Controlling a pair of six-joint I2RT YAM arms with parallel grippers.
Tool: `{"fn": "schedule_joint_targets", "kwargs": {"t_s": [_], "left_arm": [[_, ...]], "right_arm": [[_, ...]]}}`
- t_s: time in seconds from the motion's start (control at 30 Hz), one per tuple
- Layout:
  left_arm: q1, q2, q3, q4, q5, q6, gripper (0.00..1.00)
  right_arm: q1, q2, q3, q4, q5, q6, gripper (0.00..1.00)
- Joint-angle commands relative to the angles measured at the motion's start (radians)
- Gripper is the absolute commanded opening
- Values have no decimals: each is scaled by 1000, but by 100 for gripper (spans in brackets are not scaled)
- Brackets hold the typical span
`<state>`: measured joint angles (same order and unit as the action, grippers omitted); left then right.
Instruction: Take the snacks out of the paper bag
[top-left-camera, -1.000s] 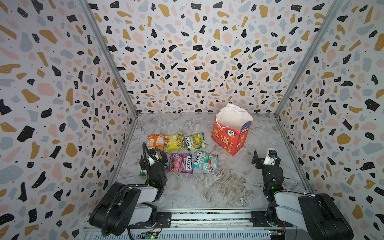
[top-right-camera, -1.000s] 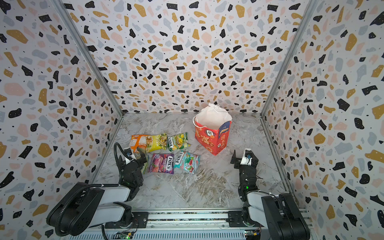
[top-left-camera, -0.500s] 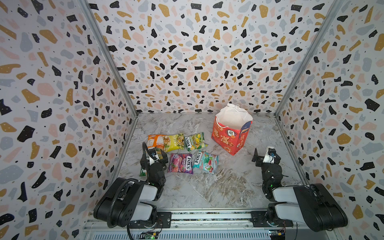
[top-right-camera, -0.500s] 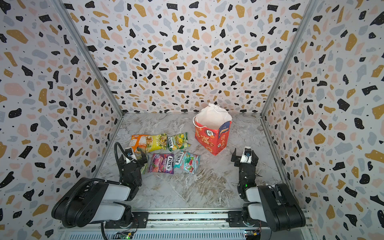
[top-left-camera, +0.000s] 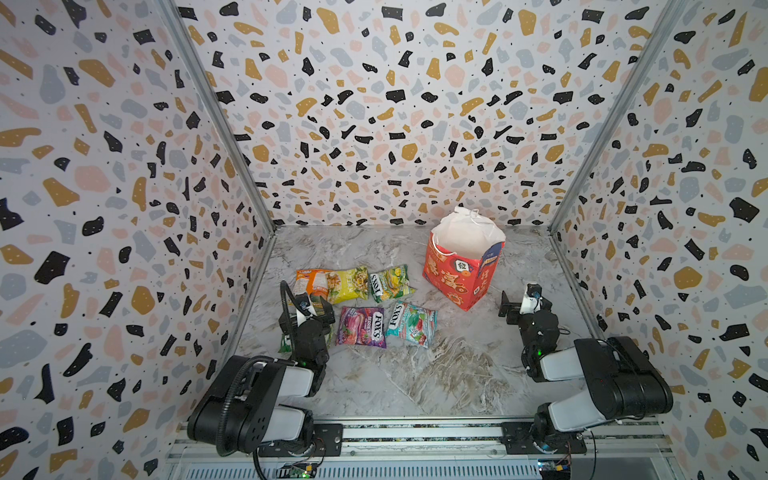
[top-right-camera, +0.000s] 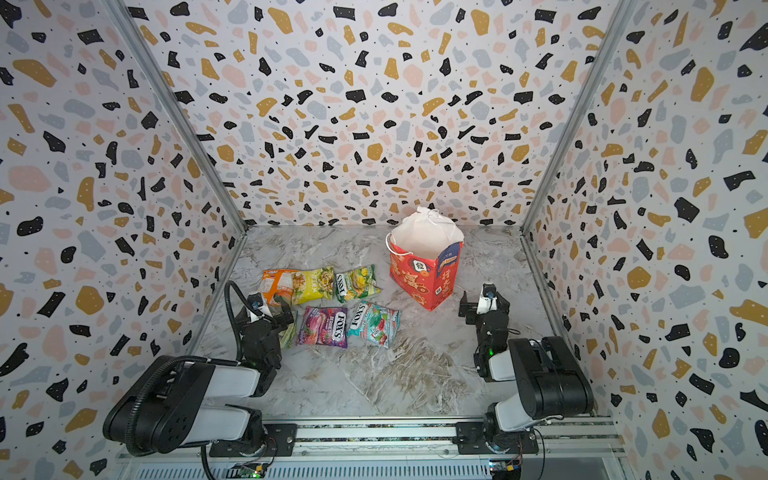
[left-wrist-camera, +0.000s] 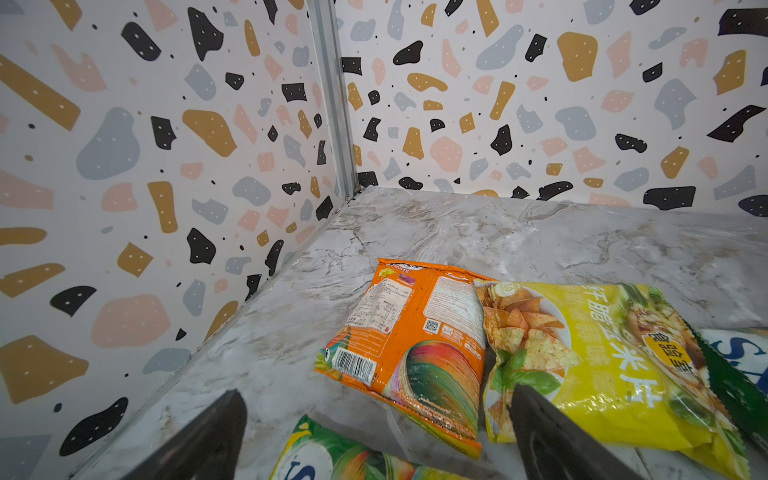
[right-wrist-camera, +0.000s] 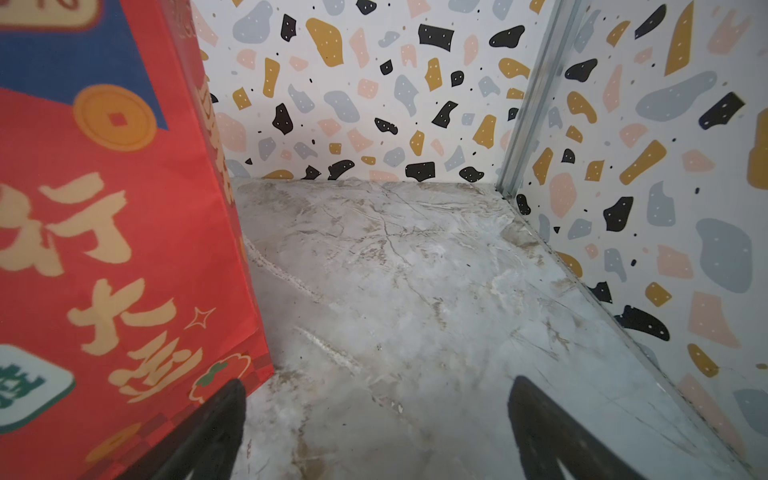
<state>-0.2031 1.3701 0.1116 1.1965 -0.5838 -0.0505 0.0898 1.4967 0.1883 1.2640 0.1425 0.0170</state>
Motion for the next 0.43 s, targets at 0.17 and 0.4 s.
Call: {"fn": "schedule_joint_targets", "kwargs": {"t_s": [0.17,0.4], "left_arm": [[6,-11,7,35,1,-15,100],[5,-17,-6,52,-13,-20,100]], "right_arm": [[-4,-8,16,-19,-19,-3,99],[-3,-10,14,-17,-21,-5,99]]}}
